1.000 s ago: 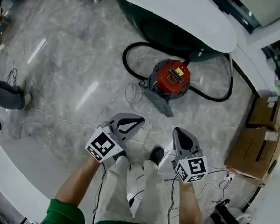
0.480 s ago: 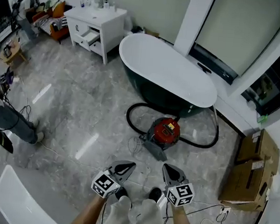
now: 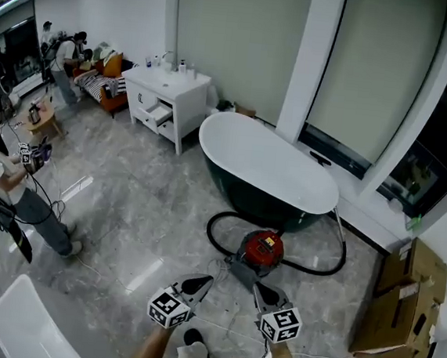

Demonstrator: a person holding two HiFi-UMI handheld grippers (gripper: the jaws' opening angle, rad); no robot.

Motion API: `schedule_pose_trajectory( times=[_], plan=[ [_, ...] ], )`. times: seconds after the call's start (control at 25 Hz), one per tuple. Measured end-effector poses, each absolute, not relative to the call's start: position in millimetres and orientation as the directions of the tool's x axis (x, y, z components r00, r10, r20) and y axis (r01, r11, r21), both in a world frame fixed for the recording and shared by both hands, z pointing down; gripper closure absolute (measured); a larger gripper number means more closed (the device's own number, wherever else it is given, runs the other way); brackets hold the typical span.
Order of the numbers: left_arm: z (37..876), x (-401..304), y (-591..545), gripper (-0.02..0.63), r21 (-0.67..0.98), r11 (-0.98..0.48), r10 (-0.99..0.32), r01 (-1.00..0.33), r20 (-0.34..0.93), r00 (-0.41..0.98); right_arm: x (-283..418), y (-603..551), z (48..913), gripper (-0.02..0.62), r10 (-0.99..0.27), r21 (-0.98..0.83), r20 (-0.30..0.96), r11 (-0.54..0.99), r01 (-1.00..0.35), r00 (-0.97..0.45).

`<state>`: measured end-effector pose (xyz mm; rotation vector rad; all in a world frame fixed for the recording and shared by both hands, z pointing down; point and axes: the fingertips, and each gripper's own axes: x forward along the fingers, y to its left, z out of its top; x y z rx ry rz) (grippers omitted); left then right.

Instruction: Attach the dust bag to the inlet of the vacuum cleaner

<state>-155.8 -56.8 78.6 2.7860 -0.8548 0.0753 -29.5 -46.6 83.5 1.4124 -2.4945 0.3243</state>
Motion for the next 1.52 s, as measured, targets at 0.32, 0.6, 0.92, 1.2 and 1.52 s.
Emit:
schedule_pose_trajectory(
  times=[0.32, 0.6, 0.92, 1.2, 1.52],
  plan=[
    [57, -108, -15, 0.603, 0.194, -0.775, -0.593, -0.602, 0.109, 0.798, 16, 4, 56, 0.586, -0.800, -0.040, 0.280, 0.542, -0.839, -0.530],
    [42, -60, 29, 0.603, 0.150, -0.786, -0.589, -0.599, 0.112, 0.801, 75, 46, 50, 0.586, -0.835, -0.077, 0.238, 0.493, -0.866, -0.496],
    [29, -25, 66, 0.603, 0.110, -0.800, -0.578, -0.590, 0.124, 0.807, 113, 87, 37, 0.586, -0.853, -0.076, 0.202, 0.477, -0.876, -0.482],
    [31, -5, 86, 0.603, 0.114, -0.805, -0.572, -0.582, 0.112, 0.813, 136, 125, 41, 0.586, -0.869, -0.086, 0.206, 0.442, -0.893, -0.450],
    [32, 20, 100, 0.603, 0.118, -0.824, -0.546, -0.554, 0.096, 0.832, 153, 146, 41, 0.586, -0.881, -0.075, 0.210, 0.419, -0.905, -0.425]
  ],
)
